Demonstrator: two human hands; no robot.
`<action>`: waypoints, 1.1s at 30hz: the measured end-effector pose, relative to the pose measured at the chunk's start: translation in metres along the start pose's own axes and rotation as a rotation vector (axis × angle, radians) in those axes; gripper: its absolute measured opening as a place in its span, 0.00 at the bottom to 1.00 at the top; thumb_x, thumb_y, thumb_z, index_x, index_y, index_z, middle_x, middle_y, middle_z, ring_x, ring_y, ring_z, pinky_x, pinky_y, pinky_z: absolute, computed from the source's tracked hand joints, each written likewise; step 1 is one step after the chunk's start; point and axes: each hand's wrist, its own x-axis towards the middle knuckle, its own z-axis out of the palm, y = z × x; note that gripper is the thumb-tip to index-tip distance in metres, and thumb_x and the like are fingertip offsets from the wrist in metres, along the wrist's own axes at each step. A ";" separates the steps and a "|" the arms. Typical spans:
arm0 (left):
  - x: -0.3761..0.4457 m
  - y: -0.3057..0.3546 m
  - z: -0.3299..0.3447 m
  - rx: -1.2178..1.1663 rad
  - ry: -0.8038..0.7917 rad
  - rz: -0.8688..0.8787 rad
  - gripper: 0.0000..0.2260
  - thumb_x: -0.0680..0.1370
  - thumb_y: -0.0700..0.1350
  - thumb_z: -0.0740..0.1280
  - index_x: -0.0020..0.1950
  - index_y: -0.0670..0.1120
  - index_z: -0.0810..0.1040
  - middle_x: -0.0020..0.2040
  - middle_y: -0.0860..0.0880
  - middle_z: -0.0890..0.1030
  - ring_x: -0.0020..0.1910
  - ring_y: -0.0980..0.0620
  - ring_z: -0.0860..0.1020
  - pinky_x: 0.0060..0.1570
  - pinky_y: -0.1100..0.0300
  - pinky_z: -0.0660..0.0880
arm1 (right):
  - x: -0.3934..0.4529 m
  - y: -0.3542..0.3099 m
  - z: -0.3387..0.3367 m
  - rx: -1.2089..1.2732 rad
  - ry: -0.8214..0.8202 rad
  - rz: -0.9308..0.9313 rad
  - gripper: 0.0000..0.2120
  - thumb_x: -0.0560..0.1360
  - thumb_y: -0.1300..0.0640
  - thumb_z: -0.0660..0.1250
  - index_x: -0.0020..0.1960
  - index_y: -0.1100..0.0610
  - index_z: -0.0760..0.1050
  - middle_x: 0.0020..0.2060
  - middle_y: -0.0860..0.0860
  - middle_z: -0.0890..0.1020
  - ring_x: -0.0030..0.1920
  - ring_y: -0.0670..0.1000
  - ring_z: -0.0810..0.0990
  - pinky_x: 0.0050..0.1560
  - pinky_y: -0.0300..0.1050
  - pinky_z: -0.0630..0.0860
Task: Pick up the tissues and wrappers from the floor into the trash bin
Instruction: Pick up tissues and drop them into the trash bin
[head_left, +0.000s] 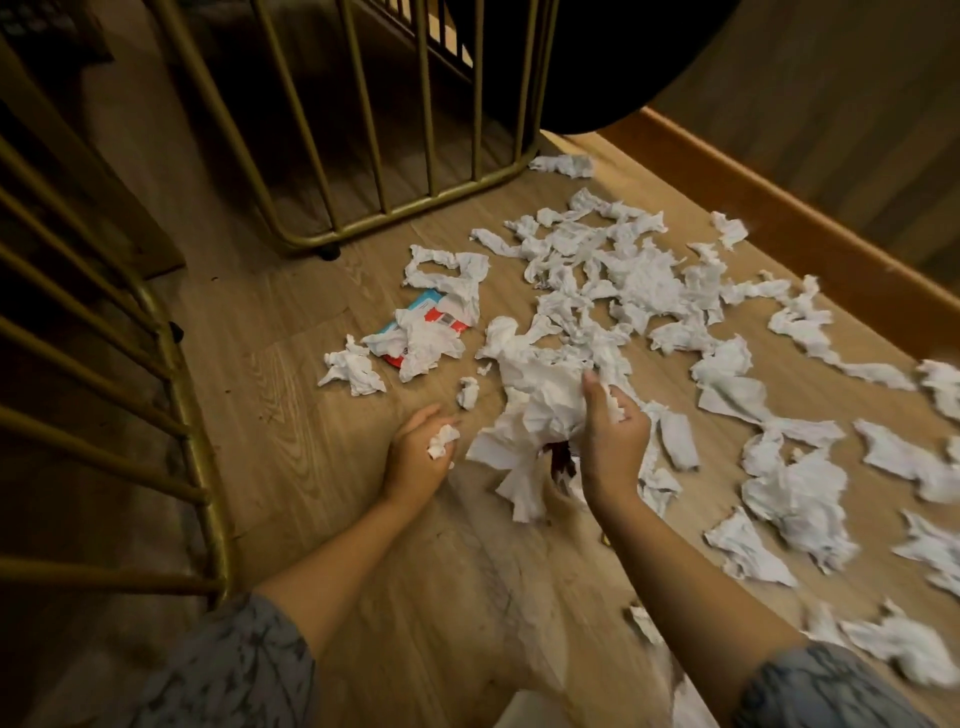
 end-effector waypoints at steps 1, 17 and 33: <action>0.012 0.003 0.003 0.029 -0.053 -0.003 0.17 0.73 0.35 0.70 0.61 0.43 0.79 0.69 0.41 0.72 0.67 0.46 0.70 0.65 0.60 0.65 | 0.001 -0.007 -0.004 -0.024 0.006 0.004 0.23 0.73 0.47 0.72 0.30 0.56 0.64 0.26 0.52 0.67 0.28 0.47 0.64 0.29 0.41 0.62; 0.056 0.081 0.025 0.092 -0.025 -0.018 0.08 0.72 0.37 0.70 0.50 0.41 0.82 0.50 0.41 0.82 0.51 0.42 0.78 0.48 0.56 0.73 | 0.027 -0.065 -0.065 0.206 0.080 0.307 0.13 0.75 0.63 0.61 0.46 0.50 0.82 0.40 0.53 0.76 0.36 0.54 0.71 0.32 0.46 0.69; 0.106 0.379 0.033 0.281 -0.372 0.687 0.09 0.72 0.41 0.68 0.50 0.50 0.82 0.48 0.50 0.82 0.49 0.50 0.78 0.42 0.61 0.70 | 0.073 -0.235 -0.269 -0.264 -0.045 0.164 0.10 0.72 0.67 0.69 0.52 0.59 0.80 0.51 0.57 0.80 0.48 0.54 0.80 0.48 0.46 0.81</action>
